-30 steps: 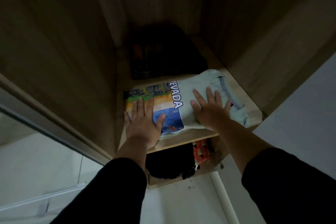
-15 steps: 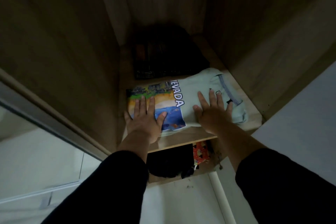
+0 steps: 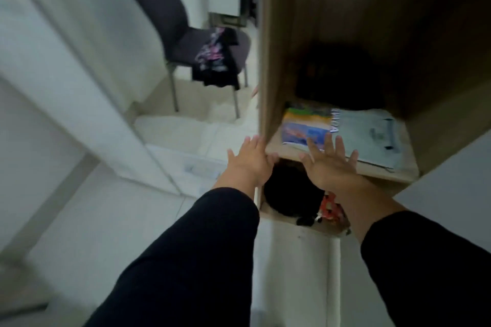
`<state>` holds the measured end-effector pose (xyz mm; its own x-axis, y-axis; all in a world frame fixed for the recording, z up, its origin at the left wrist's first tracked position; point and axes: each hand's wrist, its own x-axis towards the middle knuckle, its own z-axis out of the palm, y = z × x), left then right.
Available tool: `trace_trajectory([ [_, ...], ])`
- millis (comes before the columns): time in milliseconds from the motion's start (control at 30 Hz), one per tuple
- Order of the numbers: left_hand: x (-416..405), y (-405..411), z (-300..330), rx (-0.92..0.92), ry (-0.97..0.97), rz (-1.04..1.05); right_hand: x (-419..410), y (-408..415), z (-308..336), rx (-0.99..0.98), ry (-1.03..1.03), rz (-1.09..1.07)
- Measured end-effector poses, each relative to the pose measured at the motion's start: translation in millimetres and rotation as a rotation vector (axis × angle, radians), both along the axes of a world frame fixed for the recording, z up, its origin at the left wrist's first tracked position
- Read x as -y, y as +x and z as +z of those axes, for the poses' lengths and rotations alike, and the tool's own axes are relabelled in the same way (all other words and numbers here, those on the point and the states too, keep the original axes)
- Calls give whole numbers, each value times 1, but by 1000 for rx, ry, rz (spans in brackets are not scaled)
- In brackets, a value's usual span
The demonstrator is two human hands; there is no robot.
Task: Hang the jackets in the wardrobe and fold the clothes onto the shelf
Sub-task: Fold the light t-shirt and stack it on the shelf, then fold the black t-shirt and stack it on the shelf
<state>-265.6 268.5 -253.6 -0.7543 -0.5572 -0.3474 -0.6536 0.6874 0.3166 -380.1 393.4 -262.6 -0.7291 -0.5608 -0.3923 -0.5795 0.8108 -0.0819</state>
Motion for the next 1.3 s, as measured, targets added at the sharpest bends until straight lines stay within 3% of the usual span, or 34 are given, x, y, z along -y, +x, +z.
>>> trace_trajectory([
  [267,6,211,62,28,-48,376,62,173,78,57,-44,378],
  [567,-18,461,79,14,-74,788,108,403,100,85,-62,779],
  [933,-117,713,30,42,113,1204,73,651,46,183,35,1196],
  [1300,-147,845,-119,-43,201,1501,91,788,-103,192,260,1535],
])
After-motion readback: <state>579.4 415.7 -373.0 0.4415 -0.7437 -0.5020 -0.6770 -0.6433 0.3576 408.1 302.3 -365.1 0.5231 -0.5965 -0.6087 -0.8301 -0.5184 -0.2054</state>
